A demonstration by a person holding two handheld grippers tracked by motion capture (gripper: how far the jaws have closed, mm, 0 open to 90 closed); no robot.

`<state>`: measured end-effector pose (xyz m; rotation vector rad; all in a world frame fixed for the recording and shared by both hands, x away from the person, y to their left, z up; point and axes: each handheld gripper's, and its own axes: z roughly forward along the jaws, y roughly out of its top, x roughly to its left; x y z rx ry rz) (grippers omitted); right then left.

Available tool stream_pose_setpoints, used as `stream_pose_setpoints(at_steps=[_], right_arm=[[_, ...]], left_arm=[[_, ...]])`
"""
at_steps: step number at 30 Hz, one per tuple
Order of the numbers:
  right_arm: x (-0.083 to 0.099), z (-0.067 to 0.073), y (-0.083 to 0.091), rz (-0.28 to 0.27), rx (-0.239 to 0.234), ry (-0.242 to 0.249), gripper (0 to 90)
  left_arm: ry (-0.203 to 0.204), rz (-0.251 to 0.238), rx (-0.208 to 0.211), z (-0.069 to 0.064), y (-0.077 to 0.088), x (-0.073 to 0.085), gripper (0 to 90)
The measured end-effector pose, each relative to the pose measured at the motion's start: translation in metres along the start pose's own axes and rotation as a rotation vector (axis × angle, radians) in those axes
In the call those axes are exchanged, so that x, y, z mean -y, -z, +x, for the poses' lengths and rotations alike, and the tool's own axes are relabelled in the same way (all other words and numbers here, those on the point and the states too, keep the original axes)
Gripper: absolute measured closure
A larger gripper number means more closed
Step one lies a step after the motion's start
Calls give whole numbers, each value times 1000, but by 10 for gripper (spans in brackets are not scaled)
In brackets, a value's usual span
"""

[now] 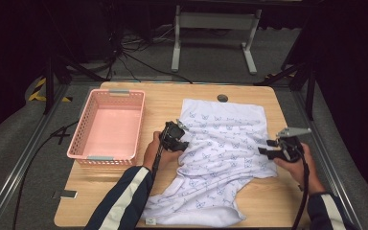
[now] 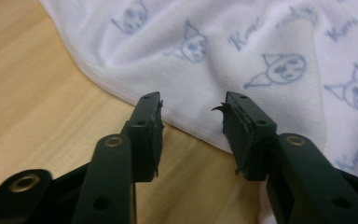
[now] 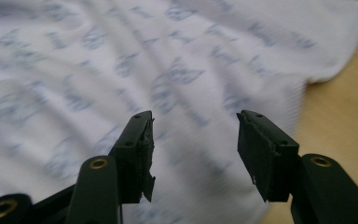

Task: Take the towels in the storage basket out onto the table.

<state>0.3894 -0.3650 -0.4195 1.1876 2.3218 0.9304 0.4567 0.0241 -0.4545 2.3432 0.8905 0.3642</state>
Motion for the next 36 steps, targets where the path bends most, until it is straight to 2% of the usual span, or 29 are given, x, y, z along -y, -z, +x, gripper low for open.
stream_pose_setpoints(at_steps=[1, 2, 3, 4, 6, 7, 8, 9, 10, 11, 12, 15, 16, 17, 19, 20, 21, 22, 24, 25, 27, 29, 30, 31, 32, 33, 34, 35, 36], right_arm=[[7, 8, 1, 6, -36, -9, 465], [13, 16, 2, 32, -29, 19, 459], [18, 22, 2, 44, -4, 43, 464], [22, 25, 2, 50, 8, 46, 470], [28, 25, -1, 92, 35, 55, 471], [30, 23, -3, 114, 77, 56, 478], [33, 19, -4, 109, 102, 45, 457], [35, 13, -4, 97, 98, 14, 459], [37, 7, -4, 86, 119, -15, 458], [37, 7, -4, 86, 119, -15, 458], [37, 3, -4, 82, 150, -30, 451], [32, -10, -12, 64, 174, -80, 442], [27, -11, -16, 64, 187, -68, 446], [22, -11, -21, 63, 205, -54, 447], [15, -11, -27, 61, 213, -61, 457], [15, -11, -27, 61, 213, -61, 457], [7, -11, -36, 55, 225, -49, 461], [7, -11, -36, 55, 225, -49, 461], [1, -12, -42, 53, 228, -52, 464], [-4, -12, -47, 56, 249, -37, 461], [-5, -12, -48, 55, 264, -42, 445], [-5, -9, -45, 51, 259, -46, 452], [-4, -7, -41, 38, 248, -48, 459], [-4, -2, -34, 13, 241, -47, 476], [-3, 5, -24, -14, 199, -35, 468], [-1, 13, -17, -23, 158, -24, 464], [0, 23, -12, -20, 138, 4, 461], [4, 36, -4, -23, 105, 36, 457], [4, 36, -4, -23, 105, 36, 457]], left_arm=[[15, -9, 9, 2, -1, 1, 589], [26, -3, 20, 4, -1, 1, 601], [29, -6, -14, 4, -1, 0, 619], [28, 2, -59, 5, -1, -2, 628], [38, 3, -92, 13, -3, -4, 629], [38, 10, -119, 17, -4, -5, 630], [27, 23, -143, 21, -5, -6, 636], [24, 28, -166, 24, -6, -8, 637], [41, 28, -168, 28, -7, -9, 637], [41, 28, -168, 28, -7, -9, 639], [62, 14, -156, 36, -10, -12, 639], [61, 22, -188, 40, -17, -21, 653], [61, 22, -188, 40, -17, -21, 679], [47, 33, -231, 42, -21, -25, 678], [63, 36, -257, 46, -24, -28, 663], [63, 36, -257, 46, -24, -28, 630], [77, 40, -274, 48, -24, -30, 618], [77, 40, -274, 48, -24, -30, 625], [66, 30, -249, 44, -21, -30, 614], [38, -1, -200, 38, -13, -28, 581], [20, -32, -181, 28, -1, -26, 544], [-5, -84, -114, 16, 17, -22, 540], [-15, -105, -83, 9, 26, -18, 523], [-41, -119, -11, 1, 37, -13, 513], [-58, -134, 29, -7, 44, -7, 502], [-77, -132, 44, -15, 49, -1, 496], [-112, -111, 88, -24, 54, 7, 501], [-112, -111, 88, -24, 54, 7, 491], [-124, -96, 125, -30, 55, 14, 491]])
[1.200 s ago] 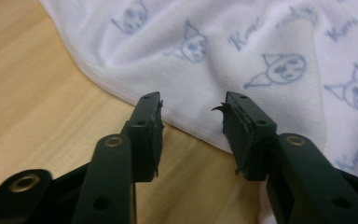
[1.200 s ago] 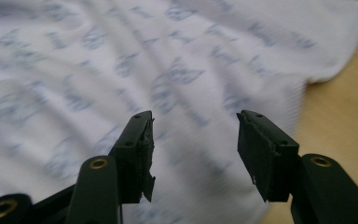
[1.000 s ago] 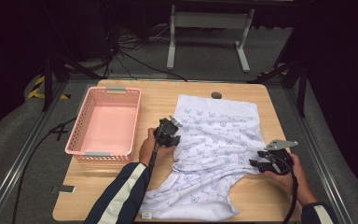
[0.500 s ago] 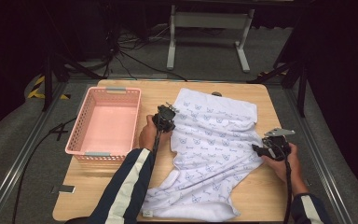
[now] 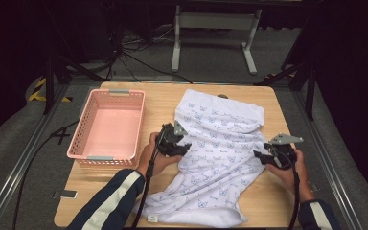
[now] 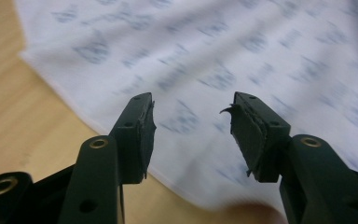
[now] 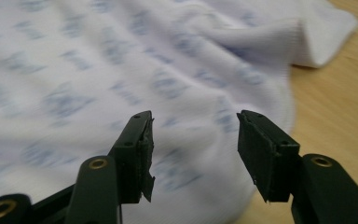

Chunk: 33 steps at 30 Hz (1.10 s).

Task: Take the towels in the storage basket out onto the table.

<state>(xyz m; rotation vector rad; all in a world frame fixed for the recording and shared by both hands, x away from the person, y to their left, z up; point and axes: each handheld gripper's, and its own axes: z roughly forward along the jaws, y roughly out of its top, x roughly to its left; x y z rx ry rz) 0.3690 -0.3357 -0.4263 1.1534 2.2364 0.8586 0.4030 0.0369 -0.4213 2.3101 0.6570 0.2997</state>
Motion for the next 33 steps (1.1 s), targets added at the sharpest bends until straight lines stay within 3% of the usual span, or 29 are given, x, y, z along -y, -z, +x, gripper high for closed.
stream_pose_setpoints(at_steps=[1, 2, 3, 5, 6, 7, 8, 10, 11, 12, 13, 15, 17, 18, 19, 20, 22, 24, 26, 27, 29, 31, 32, 33], right_arm=[[7, 20, 10, -8, -79, 12, 449], [7, 20, 10, -8, -79, 12, 449], [10, 32, 13, 1, -89, 48, 447], [17, 50, 16, 0, -152, 69, 450], [20, 59, 16, 26, -160, 101, 451], [23, 65, 14, 43, -137, 138, 451], [25, 67, 12, 46, -138, 149, 459], [25, 66, 8, 62, -140, 145, 473], [25, 64, 3, 85, -121, 135, 449], [24, 61, 0, 70, -127, 121, 459], [22, 56, -4, 66, -108, 127, 450], [18, 47, -10, 62, -64, 113, 458], [16, 39, -13, 62, -52, 89, 455], [16, 39, -13, 62, -52, 89, 455], [15, 32, -15, 62, -45, 53, 448], [16, 30, -16, 56, -42, 52, 451], [16, 30, -17, 55, -50, 47, 457], [15, 33, -16, 52, -56, 61, 474], [14, 37, -14, 54, -66, 75, 476], [14, 38, -14, 49, -72, 75, 475], [14, 39, -13, 49, -74, 86, 475], [14, 38, -8, 37, -69, 81, 479], [15, 37, -7, 29, -68, 74, 479], [15, 37, -7, 29, -68, 74, 479]], left_arm=[[-26, 44, 35, -14, 1, 12, 484], [-26, 44, 35, -14, 1, 12, 486], [-46, 59, 49, -19, 2, 18, 486], [-56, 83, 56, -28, 2, 32, 517], [-78, 84, 33, -30, 1, 37, 581], [-87, 95, 3, -29, 1, 41, 616], [-90, 111, -6, -25, 1, 45, 666], [-72, 107, -16, -20, 1, 46, 759], [-71, 112, -47, -18, 2, 47, 759], [-66, 119, -77, -12, 2, 47, 776], [-37, 121, -95, -7, 3, 48, 778], [-22, 129, -111, -3, 4, 49, 786], [23, 132, -150, 3, 7, 53, 792], [23, 132, -150, 3, 7, 53, 791], [30, 144, -171, 4, 7, 54, 763], [69, 125, -180, 7, 8, 57, 693], [74, 102, -164, 7, 10, 57, 651], [45, 41, -142, -4, 18, 53, 572], [1, 13, -133, -15, 24, 46, 507], [-29, -19, -102, -22, 27, 41, 495], [-41, -28, -89, -27, 29, 38, 476], [-94, -39, -33, -43, 30, 29, 439], [-148, -51, -7, -61, 28, 20, 433], [-148, -51, -7, -61, 28, 20, 423]])
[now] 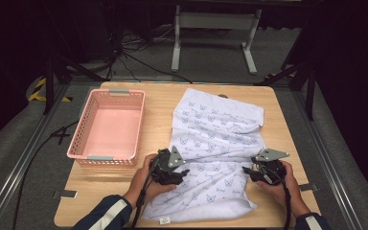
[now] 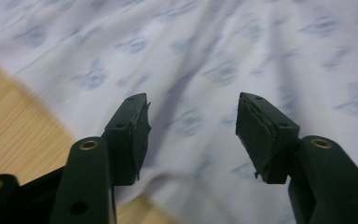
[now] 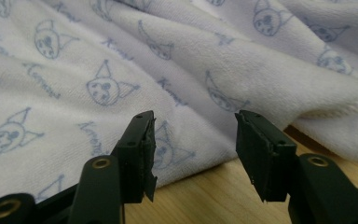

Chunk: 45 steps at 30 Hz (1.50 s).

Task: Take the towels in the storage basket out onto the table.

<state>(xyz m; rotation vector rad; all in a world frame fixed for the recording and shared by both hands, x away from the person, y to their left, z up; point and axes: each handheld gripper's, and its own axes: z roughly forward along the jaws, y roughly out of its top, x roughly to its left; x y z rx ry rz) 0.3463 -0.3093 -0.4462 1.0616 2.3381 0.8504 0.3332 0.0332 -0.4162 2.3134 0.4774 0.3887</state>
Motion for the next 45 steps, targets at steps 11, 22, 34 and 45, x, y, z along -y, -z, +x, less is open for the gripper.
stream_pose_setpoints(at_steps=[11, 22, 34, 45], right_arm=[[15, -23, 19, -20, 57, -83, 492], [16, -20, 17, -15, 33, -72, 486], [8, -21, 11, -42, 10, -42, 506], [-26, -28, -24, -46, -1, 28, 618]], left_arm=[[-268, -2, 330, -102, -45, -54, 345], [-259, 122, 365, -102, -83, -50, 578], [-132, -83, 164, -41, 5, -26, 831], [160, -126, -36, 20, 67, 38, 831]])
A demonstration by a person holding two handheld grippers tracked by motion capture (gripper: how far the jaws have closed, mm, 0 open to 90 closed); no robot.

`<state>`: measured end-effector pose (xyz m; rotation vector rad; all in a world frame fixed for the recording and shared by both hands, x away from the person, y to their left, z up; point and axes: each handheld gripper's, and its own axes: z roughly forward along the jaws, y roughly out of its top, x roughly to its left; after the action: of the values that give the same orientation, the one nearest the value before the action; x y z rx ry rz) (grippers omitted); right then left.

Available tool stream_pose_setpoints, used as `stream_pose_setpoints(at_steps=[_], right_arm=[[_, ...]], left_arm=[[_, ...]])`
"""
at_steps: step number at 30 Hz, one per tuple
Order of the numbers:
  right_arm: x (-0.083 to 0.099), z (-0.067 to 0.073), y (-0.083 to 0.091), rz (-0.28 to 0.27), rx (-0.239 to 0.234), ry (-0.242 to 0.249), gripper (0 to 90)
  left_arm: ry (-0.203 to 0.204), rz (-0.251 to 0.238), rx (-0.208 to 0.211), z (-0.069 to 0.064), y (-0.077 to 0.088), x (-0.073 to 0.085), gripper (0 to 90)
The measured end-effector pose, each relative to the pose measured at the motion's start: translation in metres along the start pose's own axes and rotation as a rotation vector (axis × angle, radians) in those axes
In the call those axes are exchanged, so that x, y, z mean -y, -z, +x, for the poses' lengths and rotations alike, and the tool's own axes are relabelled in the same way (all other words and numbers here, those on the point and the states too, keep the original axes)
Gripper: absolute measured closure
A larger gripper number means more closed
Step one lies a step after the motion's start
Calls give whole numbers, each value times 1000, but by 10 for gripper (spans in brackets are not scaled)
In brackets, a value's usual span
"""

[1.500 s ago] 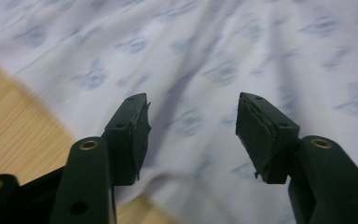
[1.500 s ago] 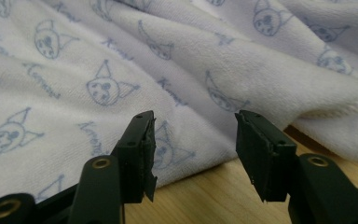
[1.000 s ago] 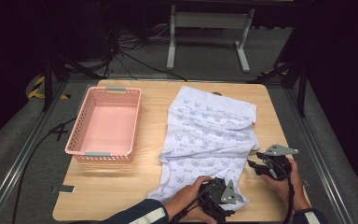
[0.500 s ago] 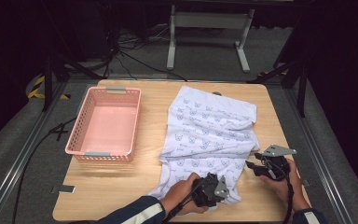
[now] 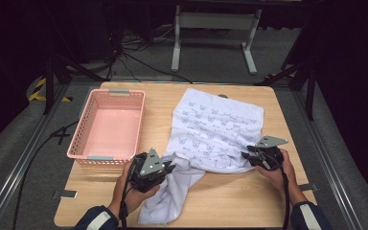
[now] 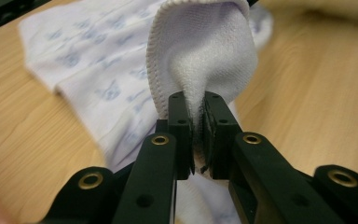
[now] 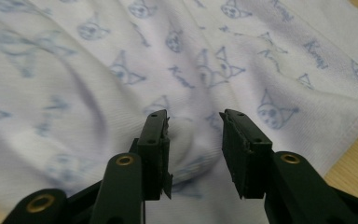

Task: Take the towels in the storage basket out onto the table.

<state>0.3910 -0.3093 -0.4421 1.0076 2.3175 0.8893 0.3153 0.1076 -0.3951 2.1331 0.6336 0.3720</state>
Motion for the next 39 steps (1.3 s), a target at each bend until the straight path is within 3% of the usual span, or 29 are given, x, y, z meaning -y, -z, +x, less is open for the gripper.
stream_pose_setpoints(at_steps=[4, 8, 9, 10, 11, 12, 13, 14, 15, 16, 19, 21, 24, 27, 29, 32, 35, 39], right_arm=[[-5, -6, -16, 43, 17, 8, 643], [-10, -4, -10, 3, -8, 1, 654], [-13, 1, -4, -17, -31, 19, 656], [-18, 16, 11, -68, -133, 54, 667], [-18, 24, 17, -81, -182, 77, 661], [-18, 24, 17, -81, -182, 77, 661], [-17, 44, 25, -102, -278, 131, 617], [-17, 44, 25, -102, -278, 131, 617], [-16, 64, 28, -100, -332, 190, 547], [-16, 64, 28, -100, -332, 190, 547], [-19, 87, 23, -89, -370, 279, 519], [-23, 94, 14, -66, -336, 319, 509], [-29, 91, -5, -35, -265, 343, 542], [-34, 86, -16, -4, -219, 368, 739], [-39, 79, -15, -27, -205, 347, 810], [-51, 67, -12, -49, -184, 309, 832], [-61, 57, -18, -51, -180, 261, 833], [-72, 50, -34, -29, -112, 215, 760]], left_arm=[[46, 5, -5, 8, -1, 12, 812], [49, 10, 0, 7, 0, 15, 787], [47, 11, -7, 7, 0, 16, 787], [55, 18, -11, 7, -1, 16, 793], [55, 18, -11, 7, -1, 16, 806], [50, 16, -13, 8, -1, 17, 806], [42, 26, -10, 9, -3, 17, 845], [42, 26, -10, 9, -3, 17, 845], [45, 29, -18, 10, -3, 18, 851], [45, 29, -18, 10, -3, 18, 853], [57, 29, -18, 12, -4, 20, 856], [56, 29, -19, 13, -4, 21, 856], [64, 31, -28, 15, -5, 22, 852], [68, 32, -35, 17, -5, 22, 851], [68, 30, -38, 19, -5, 22, 851], [74, 33, -49, 21, -5, 23, 851], [77, 41, -57, 22, -6, 23, 851], [73, 36, -54, 22, -8, 23, 850]])
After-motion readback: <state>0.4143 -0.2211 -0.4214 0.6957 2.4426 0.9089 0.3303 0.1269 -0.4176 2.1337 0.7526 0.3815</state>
